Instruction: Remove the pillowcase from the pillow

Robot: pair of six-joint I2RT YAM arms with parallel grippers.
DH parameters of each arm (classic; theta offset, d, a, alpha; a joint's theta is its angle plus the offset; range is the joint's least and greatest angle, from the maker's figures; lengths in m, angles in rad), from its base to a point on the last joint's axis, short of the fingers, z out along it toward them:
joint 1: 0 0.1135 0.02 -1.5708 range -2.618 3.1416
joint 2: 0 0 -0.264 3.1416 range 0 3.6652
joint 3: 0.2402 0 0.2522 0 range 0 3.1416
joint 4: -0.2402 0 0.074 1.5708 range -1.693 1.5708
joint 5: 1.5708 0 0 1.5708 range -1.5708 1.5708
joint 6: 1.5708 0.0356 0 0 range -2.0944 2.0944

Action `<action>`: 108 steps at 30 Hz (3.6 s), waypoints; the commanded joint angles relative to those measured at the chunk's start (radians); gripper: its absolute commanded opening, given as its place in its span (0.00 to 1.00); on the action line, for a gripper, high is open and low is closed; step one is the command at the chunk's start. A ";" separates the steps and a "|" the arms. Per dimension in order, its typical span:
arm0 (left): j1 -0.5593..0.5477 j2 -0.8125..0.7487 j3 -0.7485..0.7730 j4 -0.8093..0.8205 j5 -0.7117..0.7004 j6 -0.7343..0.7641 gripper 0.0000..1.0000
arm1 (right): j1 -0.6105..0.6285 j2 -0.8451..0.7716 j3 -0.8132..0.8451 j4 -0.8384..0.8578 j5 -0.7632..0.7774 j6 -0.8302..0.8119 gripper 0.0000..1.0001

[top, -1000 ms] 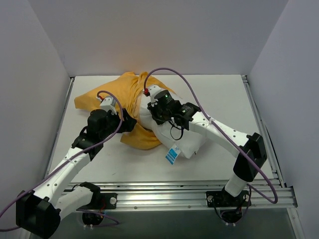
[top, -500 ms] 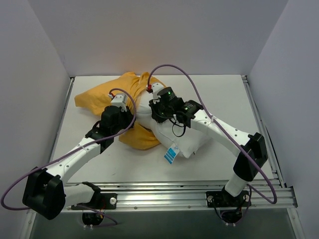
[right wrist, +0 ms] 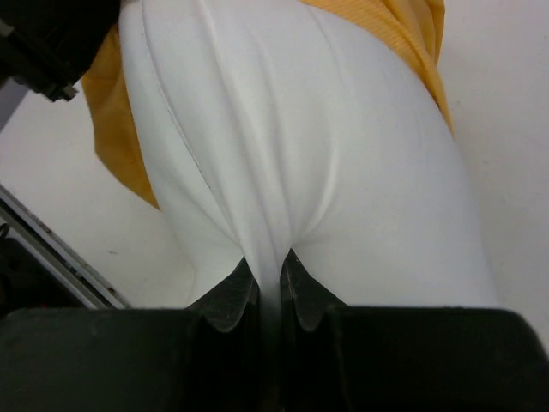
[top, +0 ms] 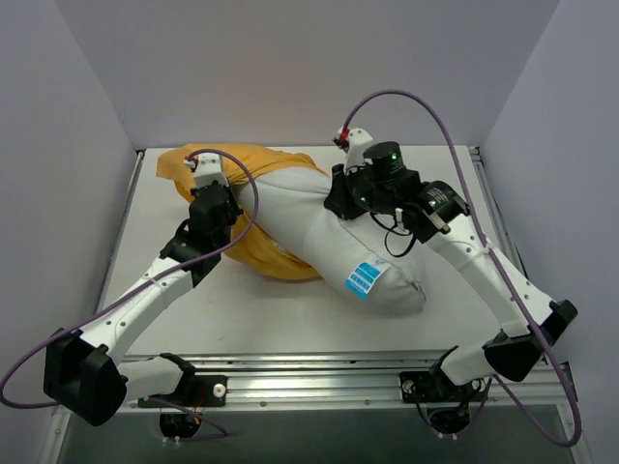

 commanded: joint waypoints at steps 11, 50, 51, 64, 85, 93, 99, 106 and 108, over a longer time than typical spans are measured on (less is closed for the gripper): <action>0.058 0.183 0.129 0.049 -0.234 -0.043 0.19 | -0.122 -0.232 0.163 -0.048 -0.223 -0.032 0.00; -0.086 0.690 1.084 -0.854 0.920 0.475 0.97 | -0.382 -0.127 -0.397 0.149 -0.396 0.163 0.89; -0.095 0.715 1.109 -0.911 0.920 0.505 0.97 | -0.385 -0.132 -0.403 0.150 -0.378 0.164 0.89; -0.126 0.843 1.060 -0.968 0.824 0.555 0.64 | -0.389 -0.117 -0.477 0.190 -0.406 0.166 0.89; -0.101 0.553 0.782 -0.470 0.609 0.359 0.02 | -0.179 0.124 -0.426 0.382 -0.535 0.192 1.00; -0.050 0.511 0.735 -0.367 0.506 0.228 0.02 | -0.100 0.175 -0.359 0.305 -0.592 0.094 0.00; 0.025 0.494 0.738 -0.359 0.296 0.191 0.02 | -0.097 0.049 -0.206 0.157 -0.520 0.043 0.00; 0.109 0.513 0.787 -0.397 0.132 0.184 0.02 | -0.109 -0.110 -0.097 0.048 -0.537 0.020 0.00; 0.137 0.520 0.796 -0.410 0.115 0.180 0.02 | -0.112 -0.134 -0.083 0.005 -0.542 0.004 0.00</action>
